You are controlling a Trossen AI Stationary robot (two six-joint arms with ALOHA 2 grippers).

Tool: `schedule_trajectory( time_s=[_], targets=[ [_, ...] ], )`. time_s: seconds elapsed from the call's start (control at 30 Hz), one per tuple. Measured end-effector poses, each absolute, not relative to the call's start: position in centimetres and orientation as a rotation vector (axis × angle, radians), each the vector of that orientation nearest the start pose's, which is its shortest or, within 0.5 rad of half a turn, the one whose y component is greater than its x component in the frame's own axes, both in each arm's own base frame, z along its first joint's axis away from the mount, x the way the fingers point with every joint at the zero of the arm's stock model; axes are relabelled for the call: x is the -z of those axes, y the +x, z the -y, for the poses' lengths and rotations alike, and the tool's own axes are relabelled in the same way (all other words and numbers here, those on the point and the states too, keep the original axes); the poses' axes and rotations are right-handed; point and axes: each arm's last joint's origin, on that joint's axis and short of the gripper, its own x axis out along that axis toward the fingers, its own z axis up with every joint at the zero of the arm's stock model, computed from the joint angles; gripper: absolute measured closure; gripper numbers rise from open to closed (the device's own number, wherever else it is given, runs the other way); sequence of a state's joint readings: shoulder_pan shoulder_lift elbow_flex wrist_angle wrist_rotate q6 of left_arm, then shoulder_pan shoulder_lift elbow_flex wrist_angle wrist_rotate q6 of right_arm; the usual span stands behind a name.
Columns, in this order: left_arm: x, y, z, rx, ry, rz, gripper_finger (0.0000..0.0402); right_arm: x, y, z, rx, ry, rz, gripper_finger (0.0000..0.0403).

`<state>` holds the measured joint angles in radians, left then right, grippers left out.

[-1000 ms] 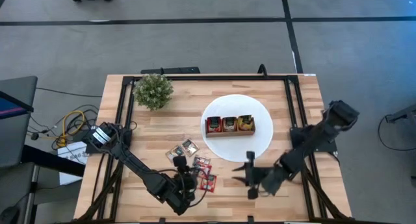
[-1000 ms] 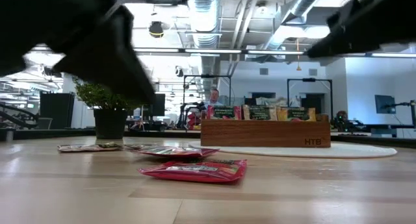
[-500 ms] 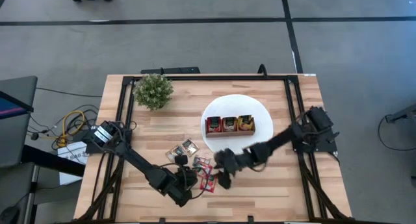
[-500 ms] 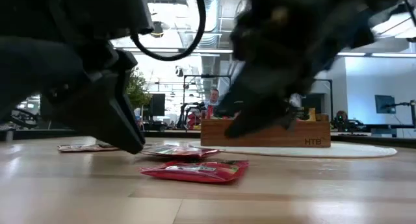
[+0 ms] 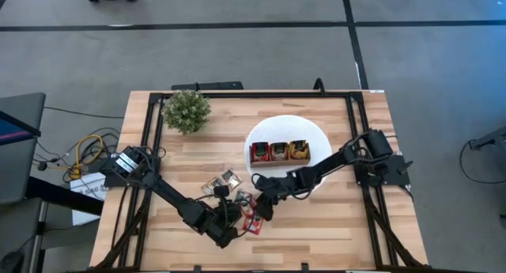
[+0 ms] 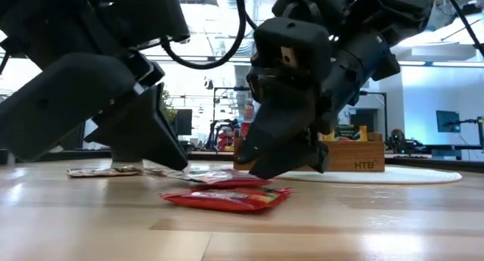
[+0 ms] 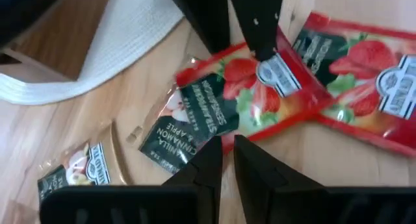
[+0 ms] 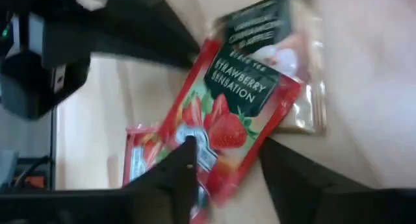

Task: Pick & Place Tea
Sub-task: Put the red tea bag into the left section of the wooden organizer

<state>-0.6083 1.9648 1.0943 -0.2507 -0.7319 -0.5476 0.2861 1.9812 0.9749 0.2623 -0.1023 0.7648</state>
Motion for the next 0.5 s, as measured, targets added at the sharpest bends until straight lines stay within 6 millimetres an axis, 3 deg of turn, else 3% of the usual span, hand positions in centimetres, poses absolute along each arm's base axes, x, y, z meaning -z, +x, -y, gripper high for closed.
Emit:
schedule_trajectory(
  time_s=[0.27, 0.5],
  targets=[
    [-12.2, 31.3, 19.3, -0.394, 0.202, -0.709, 0.0369, -10.5, 35.9, -11.7, -0.105, 0.565, -0.842, 0.0388],
    [-13.6, 30.2, 19.9, -0.432, 0.260, -0.663, 0.0369, -10.6, 35.6, -12.4, -0.038, 0.466, -0.797, 0.0399]
  ],
)
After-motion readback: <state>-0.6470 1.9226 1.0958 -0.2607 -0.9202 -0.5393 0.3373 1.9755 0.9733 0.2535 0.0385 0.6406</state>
